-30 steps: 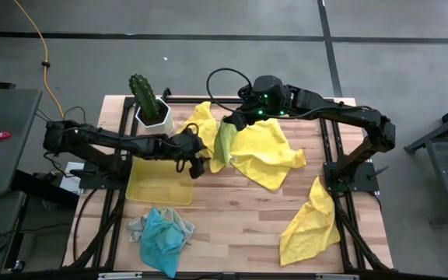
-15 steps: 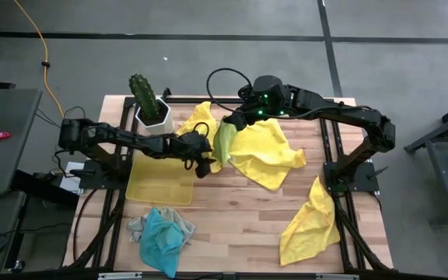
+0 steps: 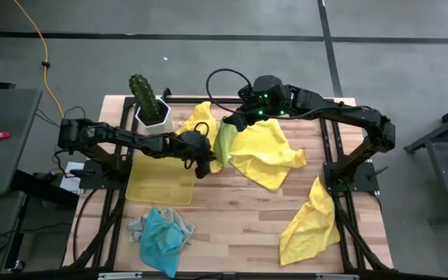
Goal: Fold microfiber towels
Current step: Fold the green microfiber towel
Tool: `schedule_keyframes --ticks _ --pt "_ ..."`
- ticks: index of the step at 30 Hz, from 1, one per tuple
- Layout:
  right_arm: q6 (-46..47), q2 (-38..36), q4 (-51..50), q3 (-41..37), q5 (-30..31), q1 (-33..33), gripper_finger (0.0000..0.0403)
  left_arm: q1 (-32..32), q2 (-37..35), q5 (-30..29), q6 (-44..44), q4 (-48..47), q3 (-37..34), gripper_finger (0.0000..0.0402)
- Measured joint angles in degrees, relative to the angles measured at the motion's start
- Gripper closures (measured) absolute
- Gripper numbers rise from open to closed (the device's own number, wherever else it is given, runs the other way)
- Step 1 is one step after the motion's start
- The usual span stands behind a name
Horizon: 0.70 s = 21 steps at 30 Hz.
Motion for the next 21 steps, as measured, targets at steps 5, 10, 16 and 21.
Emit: schedule_keyframes --ticks 5,10,16,21 --pt "-3.9 0.0 -0.2 0.0 -1.8 0.0 0.0403 0.1 -3.6 4.5 -0.5 -1.5 2.1 0.0391" --pt "-10.1 -0.6 -2.6 0.0 -2.2 0.0 0.0403 0.5 -7.1 8.4 -0.5 -7.3 4.4 0.0399" --pt "-19.0 -1.5 -17.1 0.0 2.1 -0.4 0.0403 0.1 -9.2 11.2 -4.6 -15.8 6.7 0.0401" --pt "-24.2 -1.6 -27.5 -1.1 6.2 0.4 0.0403 -1.7 -9.2 12.8 -10.6 -15.1 6.9 0.0401"
